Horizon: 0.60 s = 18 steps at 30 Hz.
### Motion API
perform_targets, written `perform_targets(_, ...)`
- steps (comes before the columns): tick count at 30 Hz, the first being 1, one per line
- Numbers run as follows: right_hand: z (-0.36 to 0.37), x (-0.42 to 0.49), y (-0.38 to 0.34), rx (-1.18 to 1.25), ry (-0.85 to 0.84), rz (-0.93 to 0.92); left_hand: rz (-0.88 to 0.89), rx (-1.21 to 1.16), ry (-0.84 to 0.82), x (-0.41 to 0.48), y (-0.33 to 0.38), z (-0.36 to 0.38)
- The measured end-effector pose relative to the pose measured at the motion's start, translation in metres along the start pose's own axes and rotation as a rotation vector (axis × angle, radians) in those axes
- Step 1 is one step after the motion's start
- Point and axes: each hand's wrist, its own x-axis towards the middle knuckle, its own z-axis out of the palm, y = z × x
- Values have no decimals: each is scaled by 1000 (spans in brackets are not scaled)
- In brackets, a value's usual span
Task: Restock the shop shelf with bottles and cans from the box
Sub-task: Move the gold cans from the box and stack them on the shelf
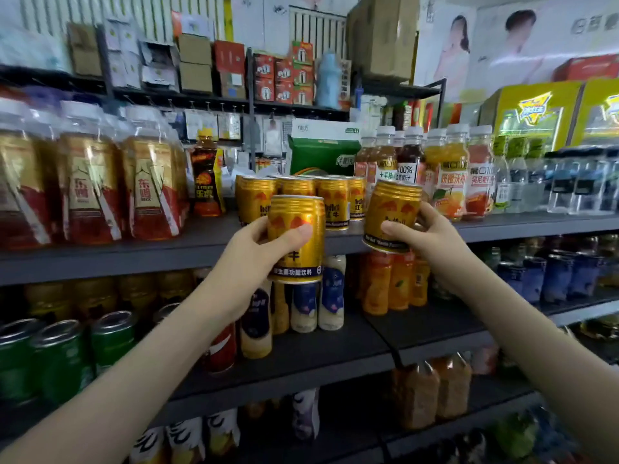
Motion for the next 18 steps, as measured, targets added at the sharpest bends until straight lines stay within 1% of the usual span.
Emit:
perform_targets(2, -15, 28, 8, -46, -20, 4, 17, 0, 54, 6, 4, 13)
perform_targets(5, -27, 64, 17, -93, -102, -9, 26, -16, 150, 10, 7, 27)
perform_targets(9, -27, 105, 25, -186, -170, -2, 23, 21, 279, 5, 12, 30)
perform_targets(13, -18, 125, 32, -144, -250, 21, 18, 69, 323, 2, 21, 21)
perform_targets(18, -11, 141, 44, -98, -286, 40, 6, 42, 365, 11, 26, 6)
